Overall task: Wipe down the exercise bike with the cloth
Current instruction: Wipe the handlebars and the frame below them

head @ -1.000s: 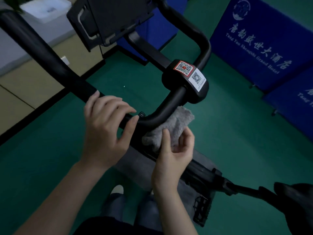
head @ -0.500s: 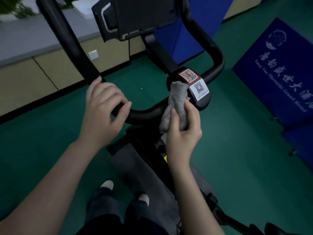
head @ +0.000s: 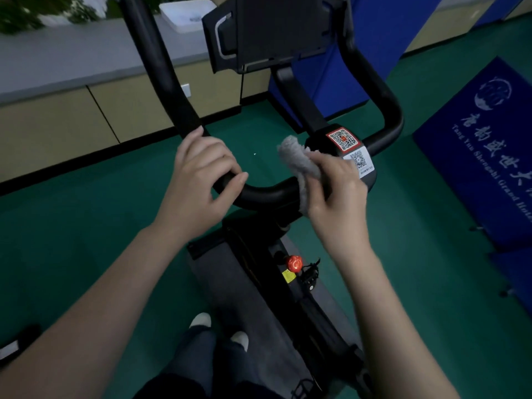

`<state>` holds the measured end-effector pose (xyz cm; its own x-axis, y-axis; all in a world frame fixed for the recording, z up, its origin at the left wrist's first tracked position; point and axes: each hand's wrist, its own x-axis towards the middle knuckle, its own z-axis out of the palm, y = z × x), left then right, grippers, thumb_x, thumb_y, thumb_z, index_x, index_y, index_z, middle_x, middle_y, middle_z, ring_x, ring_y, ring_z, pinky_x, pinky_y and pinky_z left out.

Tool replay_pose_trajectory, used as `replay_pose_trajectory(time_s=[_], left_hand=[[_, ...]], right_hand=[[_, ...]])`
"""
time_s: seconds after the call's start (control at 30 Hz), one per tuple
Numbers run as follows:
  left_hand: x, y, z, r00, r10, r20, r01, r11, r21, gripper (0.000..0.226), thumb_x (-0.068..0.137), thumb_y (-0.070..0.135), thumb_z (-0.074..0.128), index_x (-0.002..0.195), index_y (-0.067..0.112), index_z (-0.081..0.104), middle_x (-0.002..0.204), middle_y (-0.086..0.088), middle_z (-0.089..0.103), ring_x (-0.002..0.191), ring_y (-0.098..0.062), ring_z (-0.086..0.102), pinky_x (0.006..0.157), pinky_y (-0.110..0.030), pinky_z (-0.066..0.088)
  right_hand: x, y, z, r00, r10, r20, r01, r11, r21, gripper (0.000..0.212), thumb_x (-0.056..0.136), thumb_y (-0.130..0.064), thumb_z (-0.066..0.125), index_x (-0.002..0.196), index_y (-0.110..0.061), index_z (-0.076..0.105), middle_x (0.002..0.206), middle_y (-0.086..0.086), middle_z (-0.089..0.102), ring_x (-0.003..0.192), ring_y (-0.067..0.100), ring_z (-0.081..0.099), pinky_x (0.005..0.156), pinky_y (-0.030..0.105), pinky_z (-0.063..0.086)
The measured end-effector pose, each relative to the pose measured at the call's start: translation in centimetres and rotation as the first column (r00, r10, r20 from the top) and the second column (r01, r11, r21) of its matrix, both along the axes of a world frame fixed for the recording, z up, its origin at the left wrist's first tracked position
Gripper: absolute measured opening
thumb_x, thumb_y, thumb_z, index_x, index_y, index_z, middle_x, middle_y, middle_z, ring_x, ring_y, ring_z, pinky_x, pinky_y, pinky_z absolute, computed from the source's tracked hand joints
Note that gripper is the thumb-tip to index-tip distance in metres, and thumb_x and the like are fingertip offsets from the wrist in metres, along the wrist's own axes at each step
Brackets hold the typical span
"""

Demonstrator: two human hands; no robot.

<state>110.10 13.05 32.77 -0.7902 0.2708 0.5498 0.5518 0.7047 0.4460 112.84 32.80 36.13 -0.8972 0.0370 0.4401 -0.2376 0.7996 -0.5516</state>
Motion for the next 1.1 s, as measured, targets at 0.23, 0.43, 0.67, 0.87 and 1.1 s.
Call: replay_pose_trajectory(time_s=[0.23,0.43,0.67,0.87,1.1], left_hand=[[-0.2,-0.5,0.1,0.999,-0.04,-0.006,0.039,0.999,-0.034,0.031,0.095,0.033,0.048,0.079,0.012,0.064,0.083,0.003,0.061,0.099,-0.018,0.053,0.116,-0.036,0.015],[-0.6,-0.9,1.2,0.999,-0.041,0.02,0.04,0.999,0.018,0.031,0.099,0.027,0.037,0.091,0.013,0.063,0.094,0.003,0.062,0.103,-0.018,0.052,0.11,-0.03,0.019],[-1.6,-2.6,1.7,1.0,0.01,0.002,-0.01,0.999,-0.051,0.025,0.099,0.02,0.043,0.092,0.009,0.064,0.1,-0.002,0.064,0.109,-0.023,0.052,0.102,-0.033,0.027],[-2.0,-3.3,1.5,0.999,-0.032,-0.013,0.032,0.997,-0.065,0.025,0.098,0.023,0.044,0.094,0.01,0.065,0.101,-0.001,0.064,0.112,-0.021,0.051,0.103,-0.031,0.026],[-2.2,-3.3,1.3,1.0,-0.026,-0.015,0.026,0.999,-0.035,0.023,0.097,0.023,0.046,0.092,0.011,0.065,0.099,0.0,0.063,0.11,-0.019,0.051,0.102,-0.029,0.026]], right_hand=[[-4.4,1.5,4.2,0.937,0.021,0.349,-0.199,0.852,0.484,0.02,0.09,-0.013,0.055,0.104,-0.003,0.065,0.097,0.018,0.066,0.099,0.037,0.051,0.086,0.042,0.041],[-4.4,-2.6,5.8,0.808,0.085,0.583,-0.362,0.852,0.378,0.018,0.089,-0.009,0.049,0.099,-0.009,0.063,0.085,0.013,0.063,0.091,0.034,0.059,0.075,0.033,0.043],[-4.5,-4.1,6.2,0.733,0.089,0.674,-0.406,0.853,0.329,0.02,0.093,-0.015,0.052,0.107,-0.014,0.066,0.096,0.011,0.067,0.101,0.028,0.06,0.079,0.025,0.04],[-4.5,-6.2,5.2,0.761,0.054,0.647,-0.267,0.934,0.236,0.02,0.089,-0.014,0.052,0.072,-0.023,0.058,0.076,0.005,0.056,0.081,0.021,0.052,0.06,0.018,0.03],[-1.7,-7.3,3.5,0.912,0.014,0.41,-0.05,0.996,0.078,0.014,0.087,-0.008,0.055,0.083,-0.014,0.067,0.068,-0.003,0.061,0.067,0.013,0.054,0.058,0.01,0.039]])
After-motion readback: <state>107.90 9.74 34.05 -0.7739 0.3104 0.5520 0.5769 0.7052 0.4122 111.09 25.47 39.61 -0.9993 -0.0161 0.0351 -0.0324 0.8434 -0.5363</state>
